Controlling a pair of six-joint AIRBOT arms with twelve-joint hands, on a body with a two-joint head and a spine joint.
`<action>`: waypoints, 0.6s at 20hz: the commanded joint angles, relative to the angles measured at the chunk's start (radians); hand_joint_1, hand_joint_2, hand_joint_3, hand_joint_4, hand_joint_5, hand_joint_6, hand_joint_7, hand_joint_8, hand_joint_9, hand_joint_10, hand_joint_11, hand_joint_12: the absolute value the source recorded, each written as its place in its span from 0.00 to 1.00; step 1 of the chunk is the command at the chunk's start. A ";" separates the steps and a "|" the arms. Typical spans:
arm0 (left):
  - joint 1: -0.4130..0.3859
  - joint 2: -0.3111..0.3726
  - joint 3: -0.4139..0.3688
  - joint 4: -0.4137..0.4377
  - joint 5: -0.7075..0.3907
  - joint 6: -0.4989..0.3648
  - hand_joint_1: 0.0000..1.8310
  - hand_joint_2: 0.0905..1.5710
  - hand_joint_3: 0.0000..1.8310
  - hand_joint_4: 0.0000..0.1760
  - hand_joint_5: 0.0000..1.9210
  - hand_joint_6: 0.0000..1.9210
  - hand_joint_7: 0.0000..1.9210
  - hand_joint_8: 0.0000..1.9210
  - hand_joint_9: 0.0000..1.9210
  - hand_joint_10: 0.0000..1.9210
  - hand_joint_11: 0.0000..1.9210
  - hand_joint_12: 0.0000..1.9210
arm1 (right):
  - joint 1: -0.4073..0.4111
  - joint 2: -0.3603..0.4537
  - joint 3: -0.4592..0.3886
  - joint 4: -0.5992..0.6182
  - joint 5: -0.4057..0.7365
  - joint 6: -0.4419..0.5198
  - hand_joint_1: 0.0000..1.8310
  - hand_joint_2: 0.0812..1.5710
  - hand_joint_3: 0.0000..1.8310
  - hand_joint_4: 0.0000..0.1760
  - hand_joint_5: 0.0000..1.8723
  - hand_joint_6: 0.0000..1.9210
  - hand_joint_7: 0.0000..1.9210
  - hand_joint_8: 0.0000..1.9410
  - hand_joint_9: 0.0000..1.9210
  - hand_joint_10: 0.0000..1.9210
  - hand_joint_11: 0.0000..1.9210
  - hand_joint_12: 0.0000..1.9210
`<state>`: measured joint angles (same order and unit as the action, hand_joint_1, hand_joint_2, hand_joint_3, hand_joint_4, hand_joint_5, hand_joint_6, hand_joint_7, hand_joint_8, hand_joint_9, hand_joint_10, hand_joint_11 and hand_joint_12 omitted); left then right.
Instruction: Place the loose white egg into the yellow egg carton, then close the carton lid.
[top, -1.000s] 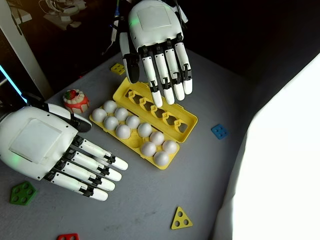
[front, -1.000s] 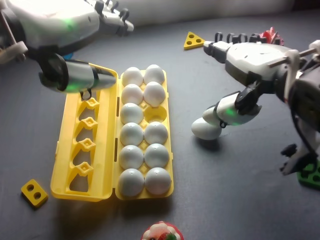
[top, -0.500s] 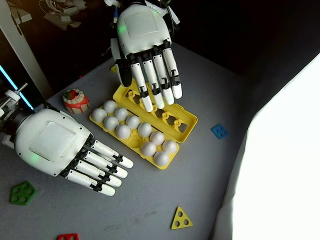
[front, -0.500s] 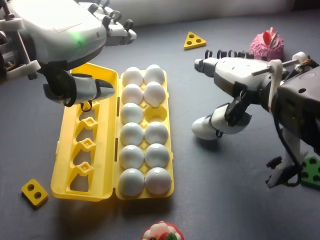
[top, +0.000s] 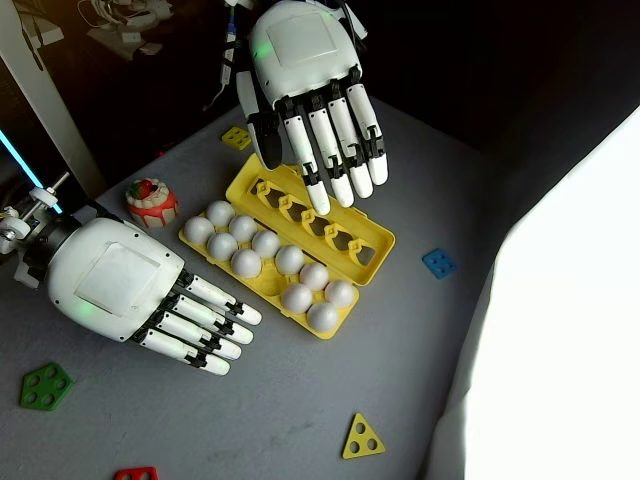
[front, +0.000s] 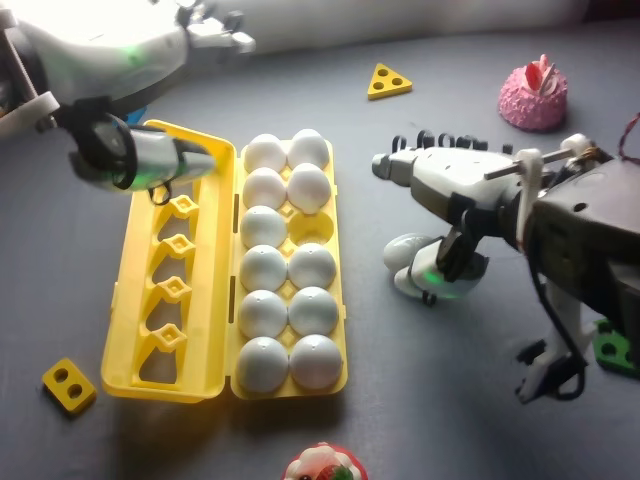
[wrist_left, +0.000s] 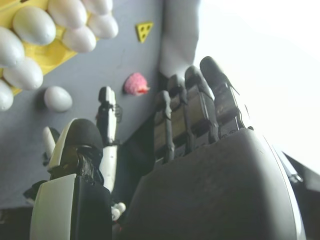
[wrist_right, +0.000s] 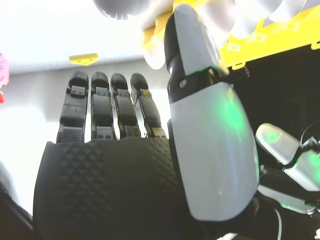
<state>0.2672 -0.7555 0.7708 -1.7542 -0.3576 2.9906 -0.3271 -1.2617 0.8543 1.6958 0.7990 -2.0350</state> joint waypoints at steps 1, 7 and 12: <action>-0.002 0.007 -0.003 0.031 -0.025 0.008 0.27 0.78 0.00 0.05 0.13 0.00 0.17 0.01 0.13 0.00 0.00 0.40 | 0.004 -0.001 0.004 -0.046 0.017 0.009 0.68 0.65 0.02 0.00 0.09 0.02 0.00 0.00 0.00 0.00 0.00 0.00; 0.012 0.024 0.018 0.033 0.129 0.008 0.25 0.79 0.00 0.13 0.12 0.00 0.14 0.00 0.12 0.00 0.00 0.39 | -0.011 -0.028 0.041 -0.038 0.025 0.010 0.67 0.66 0.03 0.00 0.06 0.01 0.00 0.00 0.00 0.00 0.00 0.00; -0.001 0.016 0.037 0.013 0.115 0.008 0.27 0.78 0.00 0.10 0.13 0.00 0.15 0.00 0.12 0.00 0.00 0.38 | -0.026 -0.050 0.069 -0.038 0.028 0.015 0.67 0.66 0.03 0.00 0.07 0.01 0.00 0.00 0.00 0.00 0.00 0.00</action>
<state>0.2813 -0.7338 0.8093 -1.7668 -0.2504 2.9917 -0.3569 -1.3155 0.9241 1.7168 0.8104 -2.0262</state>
